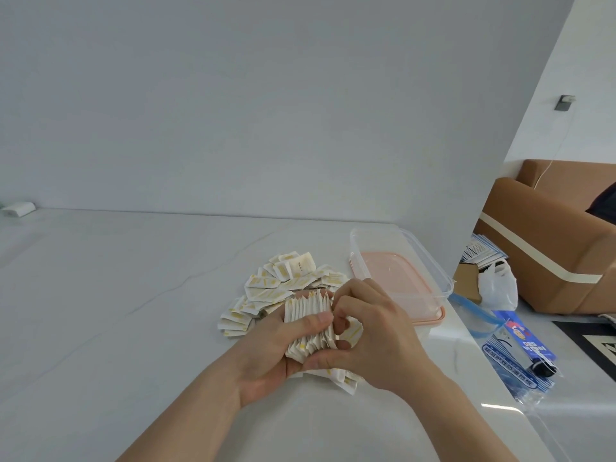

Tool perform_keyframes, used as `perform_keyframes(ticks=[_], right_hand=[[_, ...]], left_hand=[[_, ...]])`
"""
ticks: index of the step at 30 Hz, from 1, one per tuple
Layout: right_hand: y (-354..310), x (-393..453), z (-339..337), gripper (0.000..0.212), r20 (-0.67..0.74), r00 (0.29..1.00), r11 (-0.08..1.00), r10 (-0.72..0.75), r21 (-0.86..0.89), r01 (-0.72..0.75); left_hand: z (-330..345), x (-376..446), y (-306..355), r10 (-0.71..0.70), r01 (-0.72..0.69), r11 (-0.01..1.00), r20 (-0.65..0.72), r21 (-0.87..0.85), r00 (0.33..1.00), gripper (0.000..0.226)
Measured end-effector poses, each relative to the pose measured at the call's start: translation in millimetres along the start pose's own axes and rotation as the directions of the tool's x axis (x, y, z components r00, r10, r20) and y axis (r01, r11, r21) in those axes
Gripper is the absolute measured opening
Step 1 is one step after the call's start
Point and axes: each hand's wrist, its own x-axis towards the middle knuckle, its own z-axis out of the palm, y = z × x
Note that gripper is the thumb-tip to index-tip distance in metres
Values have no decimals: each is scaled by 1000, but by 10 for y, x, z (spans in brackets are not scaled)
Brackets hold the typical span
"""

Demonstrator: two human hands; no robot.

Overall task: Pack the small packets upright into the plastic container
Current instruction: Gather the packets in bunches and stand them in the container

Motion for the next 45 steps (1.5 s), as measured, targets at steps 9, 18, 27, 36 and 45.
perform_keyframes(ticks=[9,18,27,36,45], right_hand=[[-11,-9,-112,45,99,992,995,83,48,-88],[53,-79,-9,81,526,804,952,277,-266,-154],[16,-79,108,69,396,876,912,274,-396,-107],[87,-40,121,24,282,914,902,293,-398,-166],[201,-18,-27,29,115,888,895,445,-103,-435]], left_hand=[[-125,64,92,75,-89,988,-111,-129,991,51],[-301,100,195,131,-224,937,-324,-269,937,42],[-237,91,175,133,-201,952,-278,-231,951,33],[-252,109,152,127,-190,962,-294,-197,947,32],[-229,119,119,135,-185,970,-284,-156,949,47]])
